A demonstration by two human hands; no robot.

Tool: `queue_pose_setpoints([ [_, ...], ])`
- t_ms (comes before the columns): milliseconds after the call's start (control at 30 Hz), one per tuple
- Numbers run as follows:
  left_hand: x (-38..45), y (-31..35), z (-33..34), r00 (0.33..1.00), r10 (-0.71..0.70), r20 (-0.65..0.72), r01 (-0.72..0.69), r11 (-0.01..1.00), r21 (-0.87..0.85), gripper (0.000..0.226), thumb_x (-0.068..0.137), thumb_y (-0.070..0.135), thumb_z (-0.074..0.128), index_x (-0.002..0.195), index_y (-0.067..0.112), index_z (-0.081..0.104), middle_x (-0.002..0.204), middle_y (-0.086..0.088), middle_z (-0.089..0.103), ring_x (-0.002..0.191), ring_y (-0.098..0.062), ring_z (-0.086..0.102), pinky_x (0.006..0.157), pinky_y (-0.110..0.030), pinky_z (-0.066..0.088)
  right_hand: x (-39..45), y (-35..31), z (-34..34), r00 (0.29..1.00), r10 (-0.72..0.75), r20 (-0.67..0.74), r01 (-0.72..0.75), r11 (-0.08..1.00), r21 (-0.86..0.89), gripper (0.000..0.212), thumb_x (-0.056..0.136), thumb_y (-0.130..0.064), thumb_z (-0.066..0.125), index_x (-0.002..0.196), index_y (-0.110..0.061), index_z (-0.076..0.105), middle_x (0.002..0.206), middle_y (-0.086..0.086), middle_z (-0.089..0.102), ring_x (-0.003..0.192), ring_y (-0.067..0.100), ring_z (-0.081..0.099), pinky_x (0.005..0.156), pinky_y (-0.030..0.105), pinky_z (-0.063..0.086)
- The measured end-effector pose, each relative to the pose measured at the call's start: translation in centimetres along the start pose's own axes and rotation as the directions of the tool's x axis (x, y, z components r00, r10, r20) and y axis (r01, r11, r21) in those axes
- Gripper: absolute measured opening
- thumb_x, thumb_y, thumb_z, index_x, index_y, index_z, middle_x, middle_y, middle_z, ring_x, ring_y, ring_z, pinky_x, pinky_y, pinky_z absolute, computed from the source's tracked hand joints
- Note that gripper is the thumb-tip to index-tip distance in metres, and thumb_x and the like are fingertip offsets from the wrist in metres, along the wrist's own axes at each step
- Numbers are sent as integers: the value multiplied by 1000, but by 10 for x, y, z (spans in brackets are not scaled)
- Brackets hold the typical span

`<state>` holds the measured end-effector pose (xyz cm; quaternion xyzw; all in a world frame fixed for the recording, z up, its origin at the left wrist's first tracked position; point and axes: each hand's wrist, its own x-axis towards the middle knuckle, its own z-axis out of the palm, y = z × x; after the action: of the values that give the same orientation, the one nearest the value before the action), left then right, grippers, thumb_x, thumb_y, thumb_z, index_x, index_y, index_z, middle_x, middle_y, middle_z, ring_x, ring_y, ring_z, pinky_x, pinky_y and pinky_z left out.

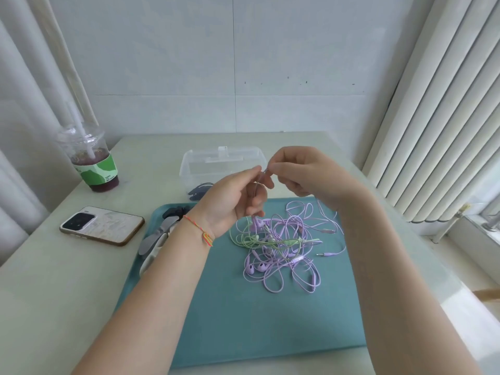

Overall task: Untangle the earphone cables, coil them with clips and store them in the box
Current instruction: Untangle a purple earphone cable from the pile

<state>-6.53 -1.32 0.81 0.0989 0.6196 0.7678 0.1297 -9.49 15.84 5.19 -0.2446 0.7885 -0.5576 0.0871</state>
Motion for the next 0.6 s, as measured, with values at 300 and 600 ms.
queue_pose_setpoints([
  [300, 0, -3, 4, 989, -110, 101, 132, 960, -247, 30, 100, 31, 36, 83, 18, 56, 46, 9, 25, 35, -3, 20, 37, -15, 14, 20, 17, 14, 943, -27, -330, 29, 1000, 2, 13, 88, -14, 60, 77, -13, 67, 56, -1, 44, 45, 12, 32, 41, 20, 26],
  [600, -2, 13, 5, 989, 144, -29, -137, 834, -535, 36, 102, 25, 33, 91, 11, 64, 50, 5, 41, 40, -7, 38, 42, -18, 35, 19, 17, 35, 994, -27, -102, 5, 979, -204, 31, 96, -13, 50, 66, -21, 54, 39, -14, 42, 37, 1, 34, 41, 14, 28],
])
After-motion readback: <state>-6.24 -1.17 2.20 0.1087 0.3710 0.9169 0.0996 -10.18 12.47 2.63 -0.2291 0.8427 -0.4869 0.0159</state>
